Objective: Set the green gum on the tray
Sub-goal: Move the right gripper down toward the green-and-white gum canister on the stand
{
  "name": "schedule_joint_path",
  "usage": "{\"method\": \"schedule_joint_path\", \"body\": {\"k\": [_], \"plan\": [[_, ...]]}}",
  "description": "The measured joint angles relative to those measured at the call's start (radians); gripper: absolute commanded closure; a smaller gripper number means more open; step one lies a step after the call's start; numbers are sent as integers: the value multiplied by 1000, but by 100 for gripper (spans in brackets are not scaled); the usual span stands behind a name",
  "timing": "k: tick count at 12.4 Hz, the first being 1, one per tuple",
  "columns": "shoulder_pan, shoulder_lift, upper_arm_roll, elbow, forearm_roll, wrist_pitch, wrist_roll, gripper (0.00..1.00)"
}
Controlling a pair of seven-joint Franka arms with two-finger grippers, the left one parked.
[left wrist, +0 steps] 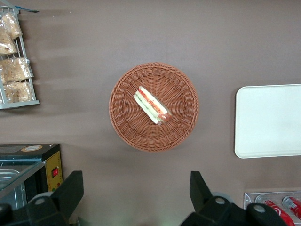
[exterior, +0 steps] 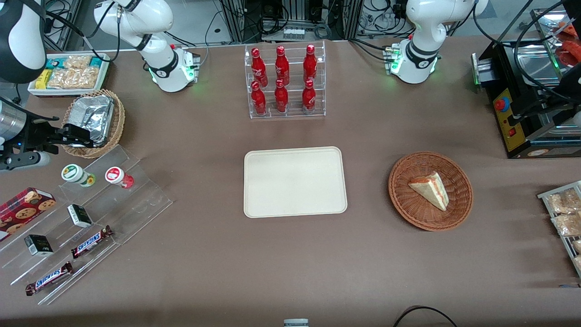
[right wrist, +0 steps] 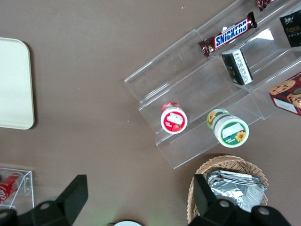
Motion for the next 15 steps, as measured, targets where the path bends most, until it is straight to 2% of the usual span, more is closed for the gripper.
{"method": "schedule_joint_path", "body": {"k": [7,9,15], "plan": [[-9,18,-10,8,0,-6,-46,0],[-46,37,-16,4,0,10,-190,0],[-166,102,-22,-73,5,215,-596,0]]}}
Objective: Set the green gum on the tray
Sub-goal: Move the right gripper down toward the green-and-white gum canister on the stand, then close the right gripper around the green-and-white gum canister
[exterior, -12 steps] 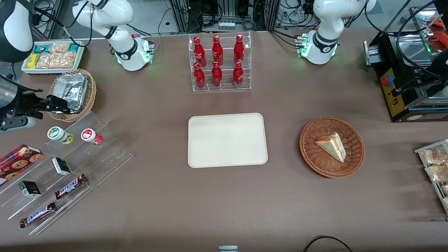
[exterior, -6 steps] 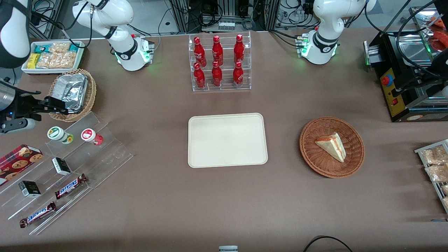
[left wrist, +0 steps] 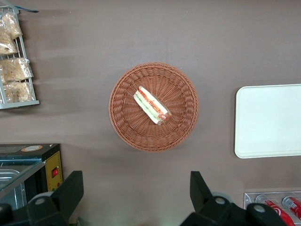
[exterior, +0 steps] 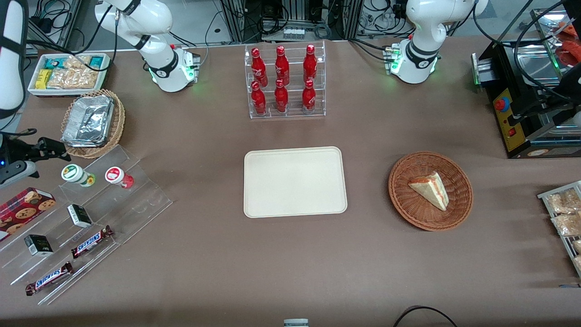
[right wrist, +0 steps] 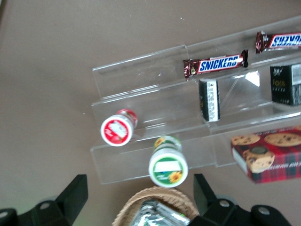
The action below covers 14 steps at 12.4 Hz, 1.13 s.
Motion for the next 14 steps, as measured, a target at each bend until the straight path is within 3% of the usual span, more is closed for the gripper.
{"method": "schedule_joint_path", "body": {"k": [7,14], "plan": [[-38,8,-1,-145,19,186,-233,0],[-59,-24,-1,-287,19,337,-290,0]]}}
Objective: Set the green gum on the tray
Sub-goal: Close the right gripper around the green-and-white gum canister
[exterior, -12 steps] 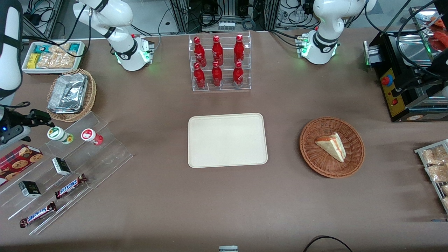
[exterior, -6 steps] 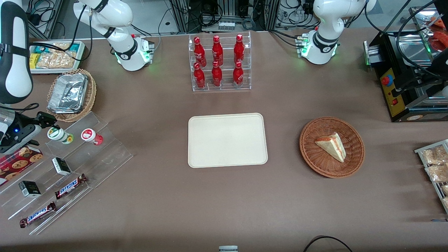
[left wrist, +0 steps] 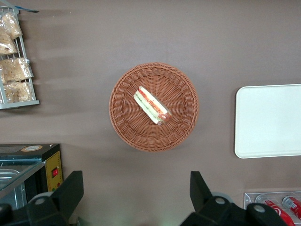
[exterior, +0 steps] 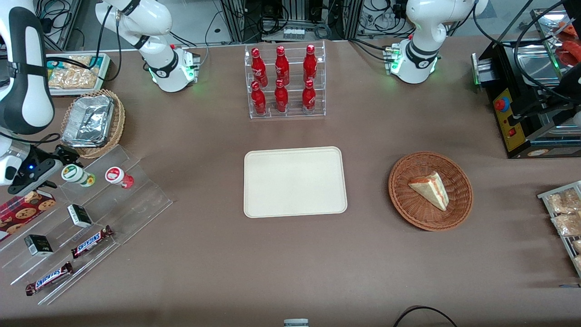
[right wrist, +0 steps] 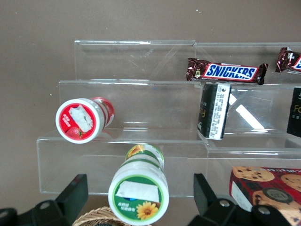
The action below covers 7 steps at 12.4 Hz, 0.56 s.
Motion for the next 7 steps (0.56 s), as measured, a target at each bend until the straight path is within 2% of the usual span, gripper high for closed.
{"method": "schedule_joint_path", "body": {"k": [2,3,4,6,7], "plan": [[-4,-12,0,-46,0,51,-7,0],[-8,-16,0,-69,0,79,-16,8],[-14,-18,0,-86,0,103,-29,24],[-21,-19,0,-103,0,122,-46,80],[-23,-20,0,-105,0,122,-50,96]]}}
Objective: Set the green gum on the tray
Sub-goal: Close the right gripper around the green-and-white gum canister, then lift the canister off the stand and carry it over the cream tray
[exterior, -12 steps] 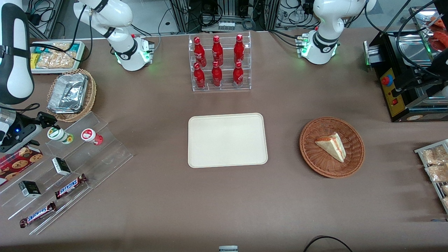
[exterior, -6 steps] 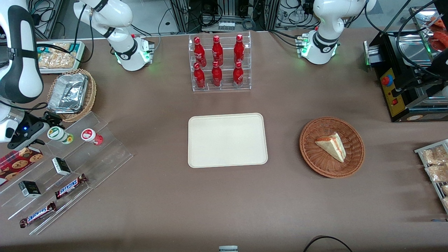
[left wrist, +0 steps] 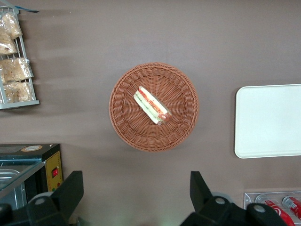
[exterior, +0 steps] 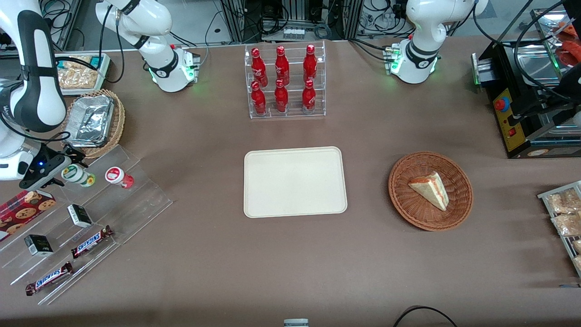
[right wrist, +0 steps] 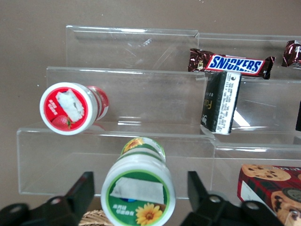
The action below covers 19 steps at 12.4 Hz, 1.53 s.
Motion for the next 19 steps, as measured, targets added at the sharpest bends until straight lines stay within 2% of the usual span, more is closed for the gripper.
{"method": "schedule_joint_path", "body": {"k": [1,5,8,11,15,19], "plan": [[-1,-2,0,-1,0,0,-1,100],[0,-37,13,2,0,-41,2,100],[55,-65,35,68,2,-175,120,100],[194,-73,43,118,3,-254,365,100],[463,-56,50,146,3,-276,816,100],[699,92,52,286,3,-274,1257,100]]}}
